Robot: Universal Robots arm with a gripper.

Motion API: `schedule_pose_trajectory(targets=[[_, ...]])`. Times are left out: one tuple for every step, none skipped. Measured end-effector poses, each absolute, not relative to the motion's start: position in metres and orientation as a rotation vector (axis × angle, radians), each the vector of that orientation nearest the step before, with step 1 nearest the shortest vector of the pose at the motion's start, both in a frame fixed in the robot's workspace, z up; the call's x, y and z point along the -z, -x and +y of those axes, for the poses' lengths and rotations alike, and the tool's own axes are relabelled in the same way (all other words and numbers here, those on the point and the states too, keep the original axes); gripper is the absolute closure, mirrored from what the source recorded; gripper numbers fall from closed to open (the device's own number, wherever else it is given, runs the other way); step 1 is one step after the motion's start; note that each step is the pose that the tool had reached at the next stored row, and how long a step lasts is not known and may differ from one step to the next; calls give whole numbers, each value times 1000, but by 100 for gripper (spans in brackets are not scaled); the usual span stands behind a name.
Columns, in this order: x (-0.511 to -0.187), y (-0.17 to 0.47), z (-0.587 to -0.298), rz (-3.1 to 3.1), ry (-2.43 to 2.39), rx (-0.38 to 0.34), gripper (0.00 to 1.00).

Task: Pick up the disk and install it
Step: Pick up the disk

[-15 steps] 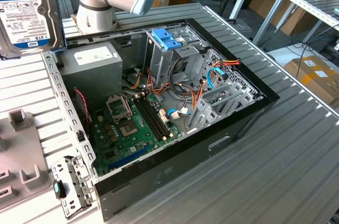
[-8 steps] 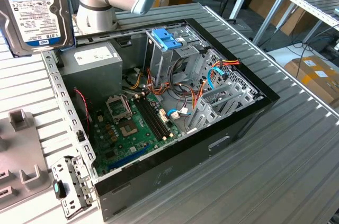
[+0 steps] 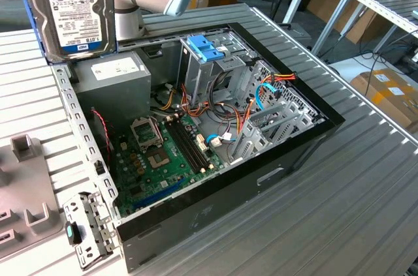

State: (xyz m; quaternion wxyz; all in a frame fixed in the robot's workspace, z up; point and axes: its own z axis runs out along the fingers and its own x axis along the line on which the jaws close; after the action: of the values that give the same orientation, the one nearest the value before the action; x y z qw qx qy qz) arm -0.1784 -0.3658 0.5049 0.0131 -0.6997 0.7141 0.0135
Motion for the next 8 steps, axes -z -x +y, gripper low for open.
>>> schedule_pose_trajectory(targets=[[-505,175,-366,2225,2180,-42,65],[-505,168,-366,2225,2180,-42,65],[-505,161,-366,2225,2180,-42,65],[-505,156,-366,2225,2180,-42,65],[-505,153,-366,2225,2180,-42,65],[-505,149,-366,2225,2180,-42,65],[-505,146,-366,2225,2180,-42,65],[-505,144,-366,2225,2180,-42,65]])
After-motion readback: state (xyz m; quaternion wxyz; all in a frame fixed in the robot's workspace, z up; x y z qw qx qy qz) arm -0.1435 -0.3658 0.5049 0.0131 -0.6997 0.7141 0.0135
